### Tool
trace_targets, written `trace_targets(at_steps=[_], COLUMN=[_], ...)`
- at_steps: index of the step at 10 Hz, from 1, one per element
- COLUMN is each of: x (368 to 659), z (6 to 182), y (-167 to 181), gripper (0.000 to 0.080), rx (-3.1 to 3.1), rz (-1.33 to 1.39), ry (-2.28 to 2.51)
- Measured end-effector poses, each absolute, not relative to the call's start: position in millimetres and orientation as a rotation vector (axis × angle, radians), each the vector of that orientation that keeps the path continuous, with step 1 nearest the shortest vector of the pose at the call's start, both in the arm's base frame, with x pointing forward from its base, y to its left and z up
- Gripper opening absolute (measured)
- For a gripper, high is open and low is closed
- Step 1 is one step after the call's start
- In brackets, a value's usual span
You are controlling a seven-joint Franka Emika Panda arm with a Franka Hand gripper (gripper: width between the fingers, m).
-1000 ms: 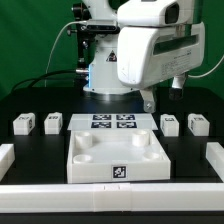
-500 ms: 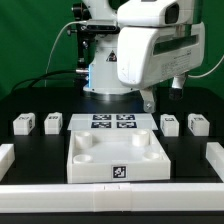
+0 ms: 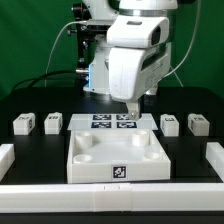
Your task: Assemble one leg
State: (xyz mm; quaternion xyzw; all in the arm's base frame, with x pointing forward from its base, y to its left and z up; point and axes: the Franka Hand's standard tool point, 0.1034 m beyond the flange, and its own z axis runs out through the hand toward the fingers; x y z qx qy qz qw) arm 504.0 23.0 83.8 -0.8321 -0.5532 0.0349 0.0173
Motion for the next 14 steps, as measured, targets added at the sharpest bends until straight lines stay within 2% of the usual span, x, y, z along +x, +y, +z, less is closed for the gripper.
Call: trace_targets(at_steps=[2, 6, 7, 9, 12, 14], x=[486, 490, 484, 467, 454, 447], z=[74.3, 75.2, 72.5, 65.2, 47.9, 39.6], y=[8, 10, 5, 1, -7, -20], gripper=[0.065, 0.065, 0.065, 0.065, 0.065, 0.065], rx=[-2.578, -2.572, -2.468, -2.358, -2.101, -2.079], rz=[0.132, 0.126, 0.123, 0.157, 0.174, 0.187], ry=[-1.705, -1.719, -1.868, -1.974, -2.222, -2.218])
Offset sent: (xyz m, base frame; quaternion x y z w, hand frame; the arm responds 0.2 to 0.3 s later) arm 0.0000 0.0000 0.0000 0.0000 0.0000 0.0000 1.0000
